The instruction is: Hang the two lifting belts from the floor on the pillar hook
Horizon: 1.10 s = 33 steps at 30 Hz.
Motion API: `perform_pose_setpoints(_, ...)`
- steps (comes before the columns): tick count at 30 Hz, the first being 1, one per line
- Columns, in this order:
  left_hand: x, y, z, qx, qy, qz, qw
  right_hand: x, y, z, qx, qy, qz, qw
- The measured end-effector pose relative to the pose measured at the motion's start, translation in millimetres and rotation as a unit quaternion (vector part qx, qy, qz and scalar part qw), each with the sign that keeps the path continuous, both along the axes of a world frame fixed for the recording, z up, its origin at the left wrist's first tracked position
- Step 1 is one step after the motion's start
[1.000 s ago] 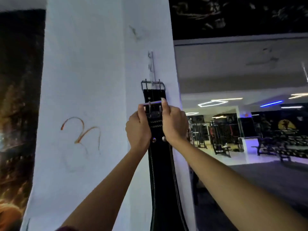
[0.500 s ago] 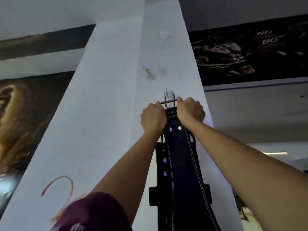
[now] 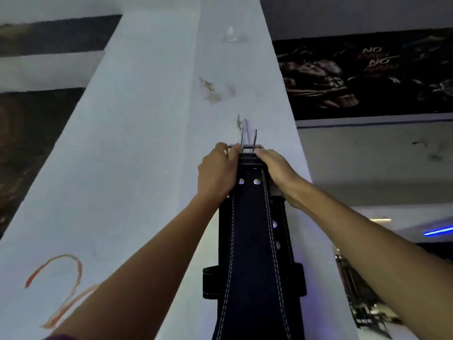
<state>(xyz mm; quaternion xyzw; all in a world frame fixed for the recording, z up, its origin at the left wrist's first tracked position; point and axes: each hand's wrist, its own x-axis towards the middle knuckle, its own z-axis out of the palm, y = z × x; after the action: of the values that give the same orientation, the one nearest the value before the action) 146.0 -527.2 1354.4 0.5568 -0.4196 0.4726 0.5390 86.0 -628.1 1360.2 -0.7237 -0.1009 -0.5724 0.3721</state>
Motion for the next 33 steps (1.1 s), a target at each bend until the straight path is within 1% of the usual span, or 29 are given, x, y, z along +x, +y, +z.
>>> perform_pose_setpoints(1, 0, 1, -5, -0.014, 0.015, -0.05, 0.999, -2, 0, -3, -0.001, -0.004, 0.038, 0.999)
perform_pose_setpoints(2, 0, 2, -7, -0.026, 0.039, -0.091, 0.995, -2, -1, -3, -0.006, -0.005, 0.037, 0.999)
perform_pose_setpoints(4, 0, 3, 0, -0.044, 0.101, -0.125, 0.986, -2, 2, -1, -0.004, -0.005, -0.004, 1.0)
perform_pose_setpoints(6, 0, 3, 11, -0.051, 0.162, -0.13, 0.977, -3, 10, 4, 0.004, 0.004, -0.055, 0.998)
perform_pose_setpoints(8, 1, 2, 20, -0.06, 0.205, -0.168, 0.962, -3, 16, 9, 0.025, 0.008, -0.106, 0.994)
perform_pose_setpoints(12, 4, 2, 28, -0.074, 0.233, -0.268, 0.932, 0, 21, 15, 0.104, -0.009, -0.144, 0.984)
perform_pose_setpoints(14, 6, 4, 30, -0.069, 0.244, -0.307, 0.917, 0, 22, 18, 0.115, -0.005, -0.139, 0.984)
perform_pose_setpoints(15, 6, 6, 31, -0.063, 0.244, -0.312, 0.916, 0, 23, 19, 0.116, -0.002, -0.136, 0.984)
perform_pose_setpoints(18, 7, 9, 29, -0.038, 0.229, -0.29, 0.929, 0, 25, 19, 0.116, 0.0, -0.15, 0.982)
perform_pose_setpoints(22, 6, 15, 15, -0.022, 0.187, -0.228, 0.955, 0, 29, 16, 0.076, 0.008, -0.252, 0.965)
perform_pose_setpoints(23, 5, 17, 9, -0.013, 0.168, -0.209, 0.963, -1, 32, 10, 0.051, 0.009, -0.291, 0.955)
perform_pose_setpoints(25, -1, 22, -11, 0.007, 0.114, -0.175, 0.978, -3, 39, -7, -0.01, 0.009, -0.382, 0.924)
perform_pose_setpoints(26, -5, 23, -23, 0.016, 0.09, -0.166, 0.982, -3, 42, -18, -0.037, 0.01, -0.409, 0.912)
perform_pose_setpoints(29, -15, 25, -65, 0.034, 0.045, -0.167, 0.984, -6, 49, -63, -0.071, 0.042, -0.412, 0.907)
perform_pose_setpoints(31, -19, 24, -96, 0.035, 0.028, -0.143, 0.989, -14, 52, -102, -0.089, 0.053, -0.406, 0.908)
perform_pose_setpoints(33, -27, 29, -124, 0.044, 0.009, -0.081, 0.996, -31, 54, -136, -0.102, 0.051, -0.404, 0.908)
